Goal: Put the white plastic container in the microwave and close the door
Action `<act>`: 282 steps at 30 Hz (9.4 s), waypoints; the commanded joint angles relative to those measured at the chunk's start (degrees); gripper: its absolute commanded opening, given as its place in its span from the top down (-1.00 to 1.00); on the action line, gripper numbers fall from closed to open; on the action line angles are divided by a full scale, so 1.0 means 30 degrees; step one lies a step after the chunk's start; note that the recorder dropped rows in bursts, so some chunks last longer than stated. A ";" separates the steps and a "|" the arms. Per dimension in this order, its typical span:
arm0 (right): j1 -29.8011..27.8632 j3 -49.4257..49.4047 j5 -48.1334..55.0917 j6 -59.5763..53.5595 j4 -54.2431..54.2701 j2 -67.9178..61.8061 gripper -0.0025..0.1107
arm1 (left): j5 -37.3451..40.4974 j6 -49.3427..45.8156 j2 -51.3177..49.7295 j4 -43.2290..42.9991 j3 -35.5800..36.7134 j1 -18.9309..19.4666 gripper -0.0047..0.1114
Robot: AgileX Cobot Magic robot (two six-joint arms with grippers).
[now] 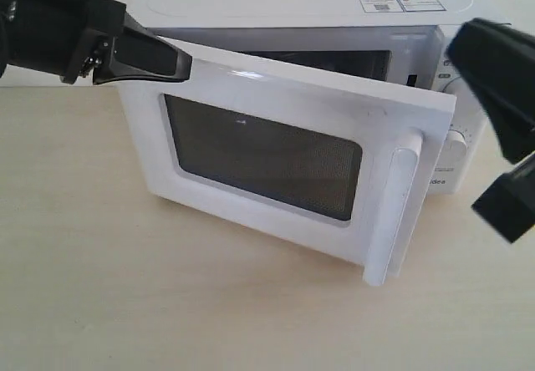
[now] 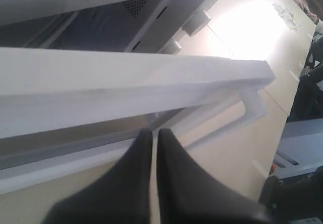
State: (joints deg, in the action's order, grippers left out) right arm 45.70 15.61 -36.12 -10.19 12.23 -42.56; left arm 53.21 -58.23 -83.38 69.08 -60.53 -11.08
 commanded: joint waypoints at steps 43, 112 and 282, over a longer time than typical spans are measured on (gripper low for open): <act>-0.0024 0.5276 -0.2820 -0.6696 1.0678 -1.2012 0.96 | -0.3321 1.8410 2.2773 -1.8679 0.9644 -0.0061 0.84; -0.2658 0.4631 -0.0475 -0.7606 1.1798 -1.1539 0.96 | -0.4137 1.7326 2.3352 -1.9376 0.9644 -0.0061 0.84; -1.5113 -0.5205 1.8584 0.3396 -0.4191 1.4187 0.96 | -0.4318 1.7326 2.3352 -1.8963 0.9644 -0.0061 0.84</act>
State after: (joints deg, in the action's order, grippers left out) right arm 2.02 -0.05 18.84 0.00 0.00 -0.93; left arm 41.13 -6.03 -13.53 11.78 -31.85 -11.08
